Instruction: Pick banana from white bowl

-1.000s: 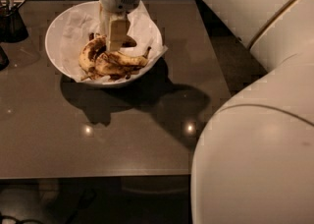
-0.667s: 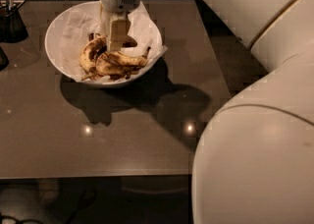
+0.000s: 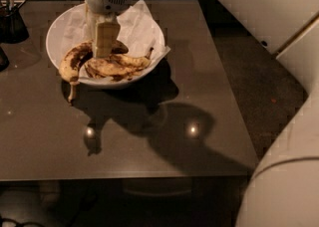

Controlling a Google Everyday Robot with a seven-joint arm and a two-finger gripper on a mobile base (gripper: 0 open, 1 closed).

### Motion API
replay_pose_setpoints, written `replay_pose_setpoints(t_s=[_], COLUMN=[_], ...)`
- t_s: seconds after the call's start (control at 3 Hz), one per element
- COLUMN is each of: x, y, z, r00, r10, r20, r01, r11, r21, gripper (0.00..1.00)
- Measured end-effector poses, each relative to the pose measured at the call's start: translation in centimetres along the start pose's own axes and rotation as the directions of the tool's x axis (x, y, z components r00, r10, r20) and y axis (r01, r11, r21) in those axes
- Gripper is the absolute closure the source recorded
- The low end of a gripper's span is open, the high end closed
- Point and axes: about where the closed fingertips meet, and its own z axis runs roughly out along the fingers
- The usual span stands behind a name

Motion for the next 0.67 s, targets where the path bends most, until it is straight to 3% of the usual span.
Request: replay_pose_setpoints(t_s=[0.33, 0.67], x=[-2.57, -2.57], y=[1.51, 1.51], z=[-0.05, -0.05], r00=[1.000, 1.000], r10=[-0.009, -0.009], r20=[0.019, 0.019], r01=[0.009, 0.009], r11=[0.9999, 0.9999], r21=[-0.014, -0.014], gripper=[1.00, 1.00])
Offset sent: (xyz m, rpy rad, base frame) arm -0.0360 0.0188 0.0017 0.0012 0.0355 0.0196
